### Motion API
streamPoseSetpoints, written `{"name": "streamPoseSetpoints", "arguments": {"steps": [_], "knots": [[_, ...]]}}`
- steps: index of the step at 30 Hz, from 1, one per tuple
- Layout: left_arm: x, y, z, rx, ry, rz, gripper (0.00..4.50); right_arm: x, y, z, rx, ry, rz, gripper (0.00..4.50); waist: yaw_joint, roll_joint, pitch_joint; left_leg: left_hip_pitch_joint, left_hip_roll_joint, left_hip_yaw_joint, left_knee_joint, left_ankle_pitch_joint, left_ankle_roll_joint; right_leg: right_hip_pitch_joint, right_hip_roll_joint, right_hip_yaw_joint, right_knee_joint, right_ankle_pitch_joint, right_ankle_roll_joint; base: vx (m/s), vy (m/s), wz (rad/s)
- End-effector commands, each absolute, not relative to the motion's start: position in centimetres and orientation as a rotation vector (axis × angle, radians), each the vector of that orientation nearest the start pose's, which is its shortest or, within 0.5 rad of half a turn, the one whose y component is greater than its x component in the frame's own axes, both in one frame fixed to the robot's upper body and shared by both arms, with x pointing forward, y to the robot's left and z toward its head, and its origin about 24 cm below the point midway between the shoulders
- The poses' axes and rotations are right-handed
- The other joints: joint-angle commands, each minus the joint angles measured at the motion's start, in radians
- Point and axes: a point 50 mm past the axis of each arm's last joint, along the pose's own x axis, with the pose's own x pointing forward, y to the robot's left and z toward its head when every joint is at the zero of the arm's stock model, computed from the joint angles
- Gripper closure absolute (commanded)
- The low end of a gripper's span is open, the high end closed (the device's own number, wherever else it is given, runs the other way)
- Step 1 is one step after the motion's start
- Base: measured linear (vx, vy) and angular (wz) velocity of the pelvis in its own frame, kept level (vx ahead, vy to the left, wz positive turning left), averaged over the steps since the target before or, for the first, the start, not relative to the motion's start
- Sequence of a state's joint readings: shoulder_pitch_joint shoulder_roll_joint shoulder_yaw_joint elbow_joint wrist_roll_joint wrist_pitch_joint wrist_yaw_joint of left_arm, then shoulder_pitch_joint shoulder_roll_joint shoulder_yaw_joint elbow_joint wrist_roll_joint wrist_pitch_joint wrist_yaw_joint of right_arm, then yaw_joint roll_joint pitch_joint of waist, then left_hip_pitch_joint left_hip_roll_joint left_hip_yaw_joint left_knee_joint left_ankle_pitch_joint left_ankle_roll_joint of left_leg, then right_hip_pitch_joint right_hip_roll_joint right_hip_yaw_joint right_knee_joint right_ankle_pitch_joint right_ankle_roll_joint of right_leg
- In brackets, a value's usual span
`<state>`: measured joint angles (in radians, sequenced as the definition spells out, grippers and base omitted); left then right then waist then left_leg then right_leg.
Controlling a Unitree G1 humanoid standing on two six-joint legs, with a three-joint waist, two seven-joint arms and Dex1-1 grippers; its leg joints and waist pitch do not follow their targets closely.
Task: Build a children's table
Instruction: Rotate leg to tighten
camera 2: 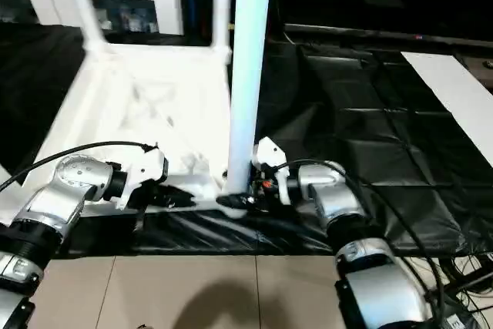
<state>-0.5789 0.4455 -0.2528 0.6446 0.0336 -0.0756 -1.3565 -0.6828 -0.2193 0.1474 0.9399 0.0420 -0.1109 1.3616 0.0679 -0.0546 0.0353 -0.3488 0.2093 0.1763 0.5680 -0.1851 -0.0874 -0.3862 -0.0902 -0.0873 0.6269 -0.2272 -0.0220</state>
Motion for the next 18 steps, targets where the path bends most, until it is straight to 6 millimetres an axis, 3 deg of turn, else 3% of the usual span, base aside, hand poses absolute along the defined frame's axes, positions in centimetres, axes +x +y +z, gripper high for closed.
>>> {"name": "streamPoseSetpoints", "arguments": {"steps": [1,3,8,10,14,16,17,18], "knots": [[31.1,15.8,4.9,0.505,0.461,-1.451,4.50,30.7,-10.2,2.5,-0.147,0.447,1.602,1.71,0.003,0.012,-0.045,0.007,0.037,0.003,-0.062,-0.187,0.054,0.042,-0.059,0.057,-0.069,-0.063,-0.262,0.000,0.000,0.00],[31.2,15.9,4.9,0.501,0.459,-1.444,4.50,30.6,-10.0,2.4,-0.140,0.446,1.609,2.02,0.004,0.010,-0.047,0.003,0.037,0.002,-0.061,-0.165,0.054,0.046,-0.060,0.057,-0.065,-0.038,-0.260,0.000,0.000,0.00],[31.3,16.0,4.9,0.488,0.454,-1.425,4.50,30.6,-9.7,2.4,-0.104,0.440,1.598,2.15,0.007,0.009,-0.046,0.002,0.036,0.002,-0.061,-0.161,0.055,0.045,-0.061,0.057,-0.067,-0.056,-0.252,0.000,0.000,0.00],[31.5,16.0,4.7,0.471,0.445,-1.356,4.50,30.7,-9.6,2.0,-0.029,0.397,1.479,2.16,0.010,0.004,-0.042,0.002,0.038,0.001,-0.064,-0.175,0.050,0.043,-0.062,0.057,-0.072,-0.101,-0.238,0.000,0.000,0.00],[31.8,15.5,4.6,0.436,0.427,-1.270,4.50,30.4,-9.3,1.0,-0.007,0.371,1.329,2.29,0.010,0.005,-0.035,0.008,0.038,-0.002,-0.073,-0.246,0.018,0.035,-0.067,0.061,-0.089,-0.243,-0.199,0.000,0.000,0.00],[31.9,14.8,4.5,0.420,0.414,-1.225,4.50,30.4,-8.9,0.4,0.008,0.363,1.235,2.37,0.003,0.004,-0.033,0.007,0.039,-0.009,-0.079,-0.291,-0.006,0.032,-0.070,0.062,-0.098,-0.343,-0.165,0.000,0.000,0.00],[31.8,14.2,4.4,0.409,0.405,-1.212,4.50,30.3,-8.4,0.0,0.029,0.364,1.192,2.39,0.002,0.009,-0.031,0.009,0.038,-0.011,-0.080,-0.302,-0.012,0.029,-0.070,0.062,-0.101,-0.359,-0.160,0.000,0.000,0.00],[31.7,13.6,4.3,0.393,0.400,-1.200,4.50,30.2,-8.0,-0.2,0.042,0.357,1.149,2.42,-0.006,0.004,-0.029,0.009,0.039,-0.013,-0.082,-0.327,-0.022,0.027,-0.071,0.062,-0.104,-0.388,-0.152,0.000,0.000,0.00]]}}
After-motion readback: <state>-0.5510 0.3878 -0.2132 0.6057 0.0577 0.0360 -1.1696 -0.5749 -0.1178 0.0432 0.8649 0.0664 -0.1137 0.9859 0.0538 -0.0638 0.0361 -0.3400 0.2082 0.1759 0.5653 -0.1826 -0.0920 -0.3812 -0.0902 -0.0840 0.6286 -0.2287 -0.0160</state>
